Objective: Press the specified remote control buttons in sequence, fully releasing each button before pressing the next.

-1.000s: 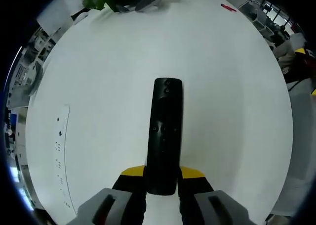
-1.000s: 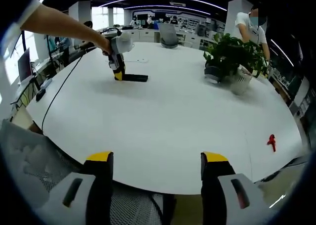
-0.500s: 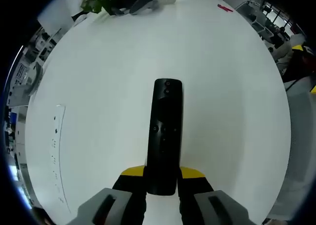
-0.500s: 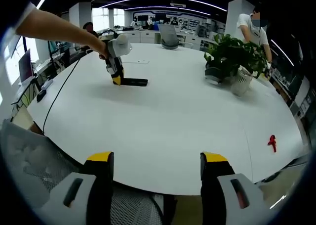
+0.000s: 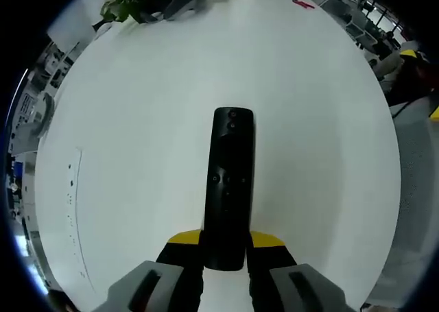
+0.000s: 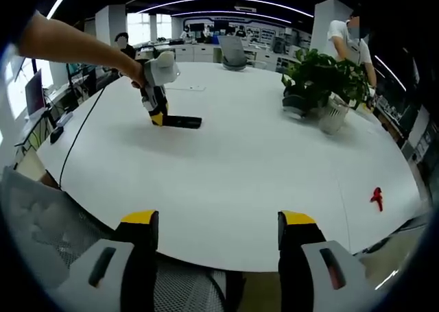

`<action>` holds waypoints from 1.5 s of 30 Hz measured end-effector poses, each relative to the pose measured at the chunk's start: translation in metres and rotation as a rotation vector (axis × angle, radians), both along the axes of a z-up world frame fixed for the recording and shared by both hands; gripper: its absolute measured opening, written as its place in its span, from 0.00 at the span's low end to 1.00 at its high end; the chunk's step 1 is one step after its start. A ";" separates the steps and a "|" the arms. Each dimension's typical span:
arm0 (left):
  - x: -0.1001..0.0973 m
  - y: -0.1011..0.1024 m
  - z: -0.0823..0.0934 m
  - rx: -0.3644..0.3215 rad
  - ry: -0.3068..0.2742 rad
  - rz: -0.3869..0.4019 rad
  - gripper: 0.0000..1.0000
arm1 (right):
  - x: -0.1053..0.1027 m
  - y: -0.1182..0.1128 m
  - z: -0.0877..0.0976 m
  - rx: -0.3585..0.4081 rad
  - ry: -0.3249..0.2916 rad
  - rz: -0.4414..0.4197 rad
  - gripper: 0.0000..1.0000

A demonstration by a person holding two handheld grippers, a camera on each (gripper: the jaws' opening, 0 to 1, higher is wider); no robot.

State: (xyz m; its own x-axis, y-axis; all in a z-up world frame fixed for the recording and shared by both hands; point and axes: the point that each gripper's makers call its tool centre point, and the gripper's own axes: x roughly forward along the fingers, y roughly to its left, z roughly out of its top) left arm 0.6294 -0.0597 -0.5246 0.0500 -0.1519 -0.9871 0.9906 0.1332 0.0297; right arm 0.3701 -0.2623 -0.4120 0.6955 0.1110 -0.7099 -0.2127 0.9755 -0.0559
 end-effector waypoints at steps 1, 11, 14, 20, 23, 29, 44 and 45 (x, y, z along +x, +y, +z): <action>-0.002 0.000 0.000 0.000 -0.001 -0.001 0.23 | 0.000 0.000 0.000 -0.001 -0.002 0.000 0.73; -0.020 -0.001 0.000 0.001 0.001 -0.005 0.23 | 0.001 0.001 0.003 0.002 -0.017 0.006 0.72; -0.026 -0.001 0.000 -0.003 0.002 -0.003 0.23 | 0.001 0.001 0.004 0.004 -0.020 0.004 0.72; -0.038 -0.001 0.000 -0.004 0.003 -0.012 0.23 | 0.002 0.001 0.005 0.002 -0.028 0.006 0.71; -0.044 -0.002 0.001 -0.003 0.002 -0.009 0.23 | 0.002 0.000 0.005 0.003 -0.032 0.000 0.71; -0.056 -0.002 0.002 -0.007 0.001 -0.008 0.23 | 0.002 0.000 0.005 0.000 -0.031 0.002 0.70; -0.081 -0.003 0.001 -0.016 0.002 0.002 0.23 | 0.003 0.002 0.010 0.019 -0.056 0.008 0.67; -0.084 -0.003 0.001 -0.015 0.002 -0.004 0.23 | 0.003 0.002 0.010 0.018 -0.057 0.009 0.67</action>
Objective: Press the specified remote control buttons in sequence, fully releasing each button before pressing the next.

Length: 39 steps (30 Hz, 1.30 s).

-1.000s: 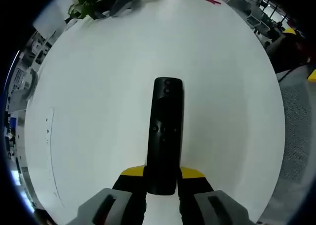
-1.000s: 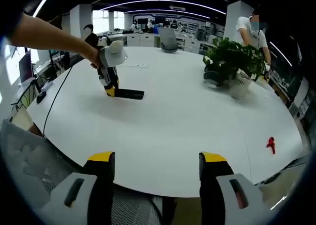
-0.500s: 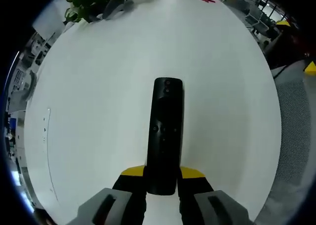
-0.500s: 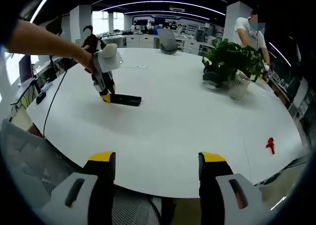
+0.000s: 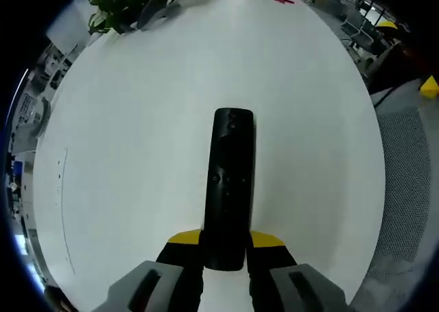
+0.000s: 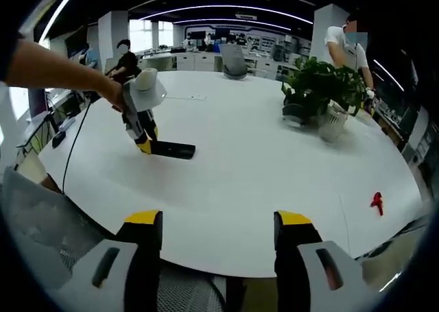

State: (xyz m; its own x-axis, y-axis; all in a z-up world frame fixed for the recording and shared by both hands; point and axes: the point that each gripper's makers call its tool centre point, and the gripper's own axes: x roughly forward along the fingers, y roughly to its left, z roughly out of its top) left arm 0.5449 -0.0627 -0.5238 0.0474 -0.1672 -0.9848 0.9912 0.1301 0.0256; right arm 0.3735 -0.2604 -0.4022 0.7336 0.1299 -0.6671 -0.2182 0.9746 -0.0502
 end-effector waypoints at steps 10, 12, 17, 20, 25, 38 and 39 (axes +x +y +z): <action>-0.021 0.000 0.000 -0.010 -0.001 0.004 0.23 | 0.000 0.001 0.003 0.019 -0.013 -0.002 0.66; -0.026 -0.001 0.000 -0.005 -0.003 0.000 0.23 | 0.000 0.001 0.003 0.020 -0.014 -0.002 0.66; -0.036 -0.001 0.000 0.002 -0.002 -0.010 0.23 | 0.000 0.001 0.004 0.027 -0.019 -0.001 0.65; -0.044 -0.001 0.000 0.002 -0.002 -0.011 0.23 | 0.000 0.000 0.003 0.030 -0.016 -0.009 0.64; -0.058 -0.001 0.000 0.002 -0.003 -0.012 0.23 | 0.000 -0.002 0.004 0.048 -0.018 -0.029 0.64; -0.087 -0.001 0.001 -0.005 -0.004 -0.016 0.23 | -0.001 0.003 0.005 0.062 -0.025 -0.008 0.62; -0.088 -0.001 0.001 -0.006 -0.004 -0.013 0.23 | -0.001 0.003 0.005 0.061 -0.026 -0.009 0.61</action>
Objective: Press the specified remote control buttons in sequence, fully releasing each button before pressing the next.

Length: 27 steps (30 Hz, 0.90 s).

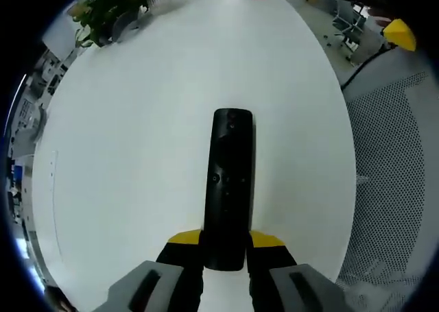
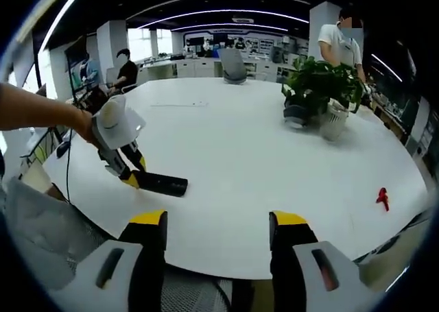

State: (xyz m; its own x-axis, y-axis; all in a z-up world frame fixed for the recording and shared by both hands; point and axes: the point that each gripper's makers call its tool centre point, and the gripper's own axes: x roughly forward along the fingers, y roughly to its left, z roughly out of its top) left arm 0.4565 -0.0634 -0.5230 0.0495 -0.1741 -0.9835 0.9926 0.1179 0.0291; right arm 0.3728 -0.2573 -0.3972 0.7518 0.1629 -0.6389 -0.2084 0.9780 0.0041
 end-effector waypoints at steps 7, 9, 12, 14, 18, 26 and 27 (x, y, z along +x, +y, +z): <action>-0.012 -0.001 0.000 0.006 -0.001 0.002 0.23 | 0.000 -0.002 0.001 0.003 -0.006 -0.007 0.60; -0.017 -0.001 0.000 0.006 0.000 0.004 0.23 | 0.000 -0.001 0.001 -0.002 -0.008 -0.001 0.58; -0.023 -0.001 0.000 0.000 -0.004 0.009 0.23 | -0.001 0.002 0.001 0.002 -0.003 0.013 0.55; -0.027 -0.001 0.000 -0.009 -0.005 0.015 0.23 | -0.002 0.003 0.001 0.005 0.000 0.015 0.54; -0.035 -0.001 0.000 -0.033 -0.006 0.032 0.23 | -0.003 0.005 0.001 0.013 0.003 0.022 0.53; -0.051 -0.004 0.000 -0.043 -0.007 0.030 0.23 | -0.003 0.009 0.002 0.028 0.001 0.044 0.49; -0.054 -0.004 0.000 -0.046 -0.008 0.026 0.23 | -0.003 0.010 0.002 0.031 0.001 0.046 0.48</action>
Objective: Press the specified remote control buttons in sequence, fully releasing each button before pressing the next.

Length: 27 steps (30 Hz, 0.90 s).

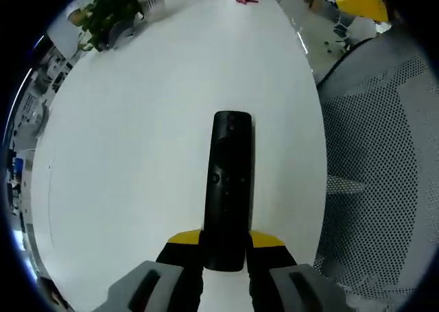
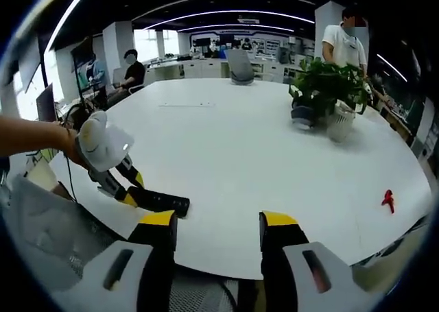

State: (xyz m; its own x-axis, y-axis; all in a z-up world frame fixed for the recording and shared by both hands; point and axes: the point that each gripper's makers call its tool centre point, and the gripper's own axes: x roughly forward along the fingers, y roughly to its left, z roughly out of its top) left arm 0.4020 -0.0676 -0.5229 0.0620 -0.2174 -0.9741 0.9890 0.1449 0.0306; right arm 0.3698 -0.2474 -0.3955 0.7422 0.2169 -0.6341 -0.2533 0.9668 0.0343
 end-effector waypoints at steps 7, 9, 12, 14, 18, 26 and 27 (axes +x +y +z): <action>-0.015 -0.001 0.001 -0.041 -0.006 0.007 0.23 | -0.001 0.005 0.000 0.019 0.016 0.025 0.43; -0.017 -0.001 0.001 -0.052 -0.006 0.011 0.23 | -0.001 0.007 0.002 0.031 0.014 0.032 0.42; -0.020 -0.002 0.001 -0.066 -0.007 0.024 0.23 | -0.004 0.016 -0.001 0.101 0.068 0.057 0.41; -0.023 -0.002 0.001 -0.074 -0.009 0.020 0.23 | 0.000 0.014 0.002 0.109 0.062 0.063 0.36; -0.026 -0.003 0.002 -0.090 -0.013 0.023 0.24 | 0.008 0.005 0.024 0.120 -0.008 0.040 0.24; -0.029 -0.004 0.002 -0.093 -0.017 0.048 0.24 | 0.047 0.018 0.059 0.143 -0.088 0.087 0.09; -0.029 -0.004 0.002 -0.095 -0.017 0.054 0.24 | 0.051 0.023 0.055 0.135 -0.072 0.109 0.08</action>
State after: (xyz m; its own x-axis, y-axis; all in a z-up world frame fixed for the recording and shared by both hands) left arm 0.3733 -0.0718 -0.5207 0.0920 -0.3044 -0.9481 0.9792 0.2007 0.0305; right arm 0.4210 -0.2243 -0.3402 0.7520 0.3780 -0.5401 -0.3625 0.9214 0.1401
